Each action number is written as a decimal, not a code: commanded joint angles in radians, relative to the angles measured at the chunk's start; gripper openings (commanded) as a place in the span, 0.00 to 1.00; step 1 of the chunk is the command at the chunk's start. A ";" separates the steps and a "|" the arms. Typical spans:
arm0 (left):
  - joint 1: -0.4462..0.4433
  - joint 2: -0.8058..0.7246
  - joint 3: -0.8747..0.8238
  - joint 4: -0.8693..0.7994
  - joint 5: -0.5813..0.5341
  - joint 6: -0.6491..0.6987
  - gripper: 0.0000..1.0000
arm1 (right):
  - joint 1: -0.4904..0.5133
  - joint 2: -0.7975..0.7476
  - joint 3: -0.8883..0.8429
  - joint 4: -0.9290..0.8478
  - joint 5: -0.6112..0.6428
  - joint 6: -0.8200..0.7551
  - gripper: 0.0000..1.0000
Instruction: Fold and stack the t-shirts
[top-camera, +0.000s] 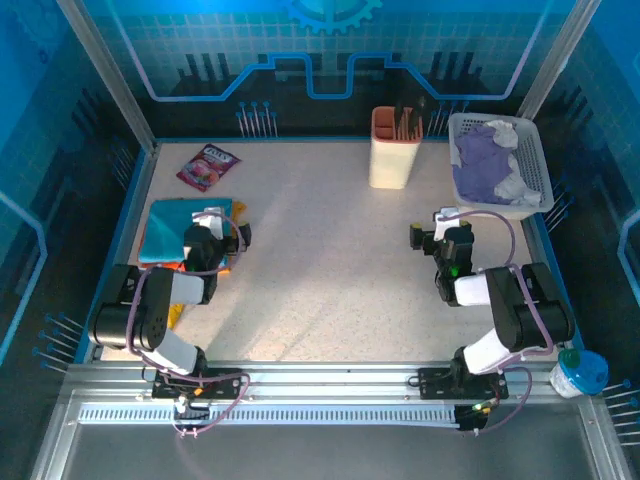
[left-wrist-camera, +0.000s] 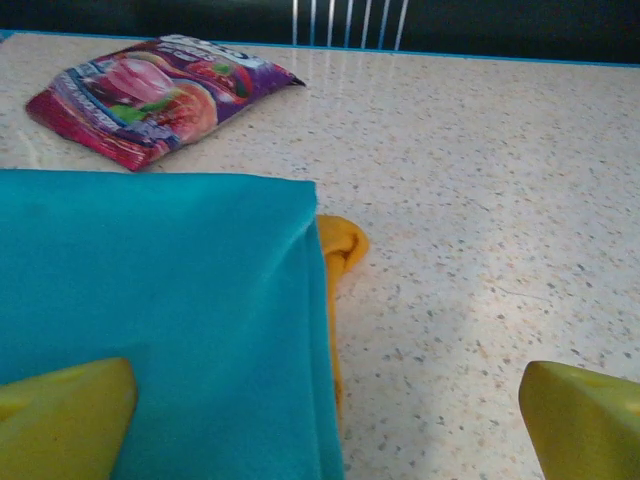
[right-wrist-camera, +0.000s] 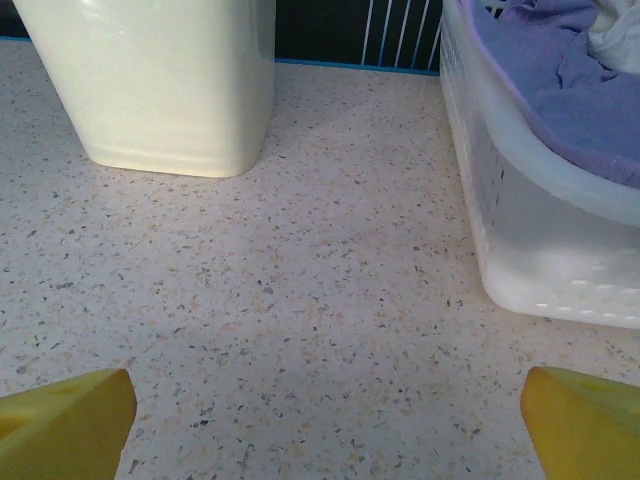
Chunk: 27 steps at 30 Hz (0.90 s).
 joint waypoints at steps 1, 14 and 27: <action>0.001 0.006 -0.002 0.049 -0.068 -0.032 0.99 | 0.009 -0.004 0.021 0.015 0.007 -0.008 1.00; -0.001 0.005 -0.002 0.049 -0.071 -0.027 0.99 | 0.007 -0.004 0.021 0.015 0.007 -0.009 1.00; -0.022 -0.269 0.218 -0.546 -0.146 -0.173 0.98 | 0.083 -0.241 0.330 -0.633 0.264 0.048 1.00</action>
